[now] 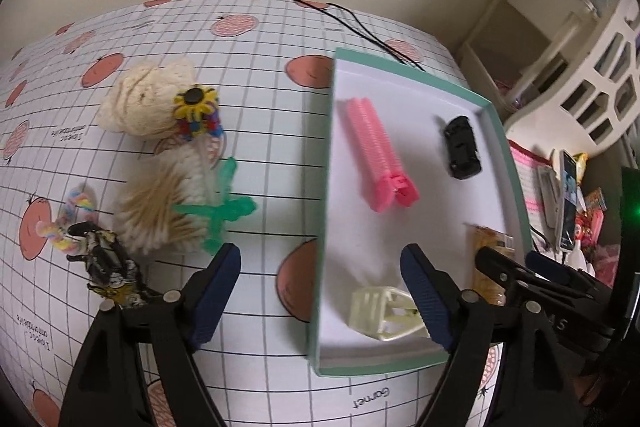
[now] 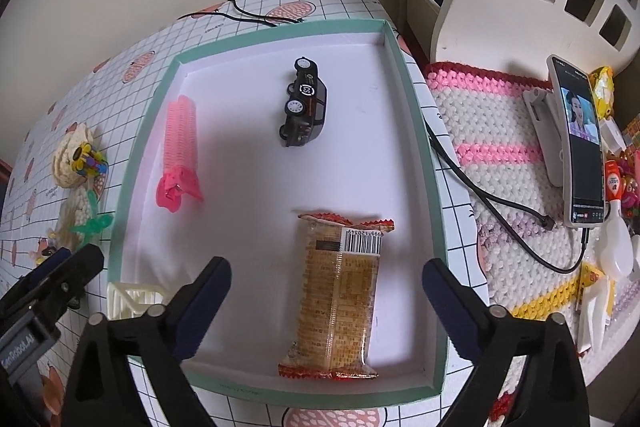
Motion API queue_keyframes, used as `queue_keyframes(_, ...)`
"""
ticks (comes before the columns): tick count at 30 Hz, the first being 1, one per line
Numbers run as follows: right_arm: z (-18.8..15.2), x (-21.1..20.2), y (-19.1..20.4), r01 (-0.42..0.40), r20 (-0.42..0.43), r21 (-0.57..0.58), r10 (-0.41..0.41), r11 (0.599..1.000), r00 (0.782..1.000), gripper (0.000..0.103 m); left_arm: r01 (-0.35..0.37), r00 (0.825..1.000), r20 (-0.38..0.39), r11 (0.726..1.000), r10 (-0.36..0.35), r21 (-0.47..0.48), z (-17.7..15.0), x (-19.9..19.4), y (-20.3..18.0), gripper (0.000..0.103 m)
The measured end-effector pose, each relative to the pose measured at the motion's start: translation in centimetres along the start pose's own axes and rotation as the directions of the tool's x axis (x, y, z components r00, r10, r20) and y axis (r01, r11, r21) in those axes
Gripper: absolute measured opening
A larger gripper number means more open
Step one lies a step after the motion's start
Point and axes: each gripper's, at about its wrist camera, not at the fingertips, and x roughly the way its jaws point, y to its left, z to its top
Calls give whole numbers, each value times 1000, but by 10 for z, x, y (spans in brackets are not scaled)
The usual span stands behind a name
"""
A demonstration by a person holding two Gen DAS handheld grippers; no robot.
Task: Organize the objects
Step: 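Move both open tools back toward the remaining objects on the table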
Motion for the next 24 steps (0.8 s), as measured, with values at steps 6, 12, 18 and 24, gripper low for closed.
queue_keyframes(6,-1,-1,0,-4,10,3,4,1000,1000,103,-34,999,-6,999,34,-25,0,1,12,83)
queue_keyframes(12,1,-6,2,-7,47,7,7,1000,999,103,-42,999,20,998,43,-52,4,-1,23,98)
queue_keyframes(18,7,-22,1,-13,117,34,9,999,993,103,-56,997,51,996,60,-71,6,-7,31,99)
queue_keyframes(24,14,-38,11,-68,181,35,60,997,982,103,-38,996,75,992,47,-116,13,-17,49,99)
